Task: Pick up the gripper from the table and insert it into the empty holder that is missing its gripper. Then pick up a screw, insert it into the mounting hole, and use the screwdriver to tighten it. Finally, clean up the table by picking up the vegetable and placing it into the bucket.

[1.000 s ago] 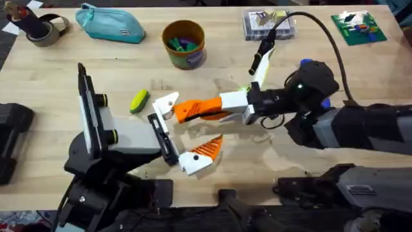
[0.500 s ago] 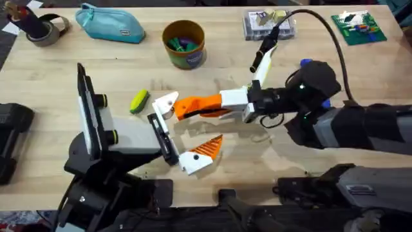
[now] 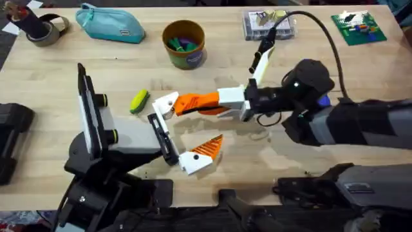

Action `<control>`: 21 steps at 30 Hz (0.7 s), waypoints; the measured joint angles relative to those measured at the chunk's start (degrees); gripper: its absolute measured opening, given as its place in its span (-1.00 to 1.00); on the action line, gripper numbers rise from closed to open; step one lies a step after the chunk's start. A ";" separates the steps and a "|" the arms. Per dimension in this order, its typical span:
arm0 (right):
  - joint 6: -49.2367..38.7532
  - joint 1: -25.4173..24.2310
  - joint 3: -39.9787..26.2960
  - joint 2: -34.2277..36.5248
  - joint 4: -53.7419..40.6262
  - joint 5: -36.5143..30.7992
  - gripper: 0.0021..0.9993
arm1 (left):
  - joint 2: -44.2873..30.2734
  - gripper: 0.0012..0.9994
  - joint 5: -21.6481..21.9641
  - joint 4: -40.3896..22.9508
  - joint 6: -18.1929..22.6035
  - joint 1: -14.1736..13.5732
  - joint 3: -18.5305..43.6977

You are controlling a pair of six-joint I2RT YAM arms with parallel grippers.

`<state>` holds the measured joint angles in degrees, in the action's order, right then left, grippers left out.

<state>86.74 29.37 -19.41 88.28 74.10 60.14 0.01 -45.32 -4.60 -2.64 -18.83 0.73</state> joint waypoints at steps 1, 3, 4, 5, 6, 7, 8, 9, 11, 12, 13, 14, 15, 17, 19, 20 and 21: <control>-0.01 0.18 -0.54 0.80 0.46 0.29 -0.97 | 0.00 0.99 0.06 0.01 -0.10 0.00 0.00; -0.07 0.56 -2.22 2.88 1.63 1.16 -0.97 | 0.00 0.99 0.83 0.04 -0.22 0.21 0.00; -0.10 0.71 -3.14 3.94 1.91 1.51 -0.97 | 0.00 0.99 1.40 0.07 -0.27 0.46 0.00; -0.14 0.89 -4.08 4.96 2.07 1.89 -0.97 | 0.00 0.99 2.04 0.07 -0.35 0.68 0.00; -0.17 0.99 -4.99 5.91 2.20 2.22 -0.97 | 0.00 0.99 2.71 0.09 -0.44 0.89 0.00; -0.17 1.04 -5.85 6.74 2.25 2.63 -0.97 | 0.00 0.99 3.31 0.09 -0.49 1.03 0.00; -0.17 1.07 -6.69 7.55 2.30 3.21 -0.97 | 0.00 0.99 3.86 0.09 -0.57 1.13 0.01; -0.15 1.06 -7.52 8.33 2.36 3.80 -0.97 | 0.00 0.99 4.45 0.09 -0.67 1.20 0.02; -0.10 1.05 -8.97 9.77 2.52 5.26 -0.97 | 0.00 0.99 5.29 0.09 -0.78 1.37 0.03; -0.05 1.05 -9.71 10.44 2.59 6.02 -0.97 | 0.00 0.99 5.73 0.09 -0.87 1.43 0.05; 0.03 1.03 -10.42 11.04 2.60 6.91 -0.97 | 0.00 0.99 6.12 0.09 -0.89 1.47 0.07; 0.07 0.93 -11.15 11.59 2.58 7.92 -0.97 | 0.00 0.99 6.37 0.09 -0.89 1.51 0.07; 0.14 0.78 -11.90 12.15 2.55 8.99 -0.97 | 0.00 0.99 6.53 0.09 -0.89 1.51 0.07; 0.28 0.53 -12.96 12.93 2.26 10.90 -0.97 | 0.00 0.99 6.70 0.09 -0.89 1.51 0.09; 0.34 0.18 -13.88 13.41 1.57 13.11 -0.97 | 0.00 0.99 6.53 0.06 -0.89 1.51 0.09; 0.43 0.01 -14.28 13.48 0.89 14.06 -0.97 | 0.00 0.99 6.34 0.04 -0.89 1.51 0.11; 0.42 -0.24 -14.62 13.50 -0.12 14.92 -0.97 | 0.00 0.99 6.10 0.02 -0.89 1.51 0.11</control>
<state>87.16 29.13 -34.03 101.78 73.98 75.06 0.01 -39.23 -4.58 -3.53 -17.32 0.84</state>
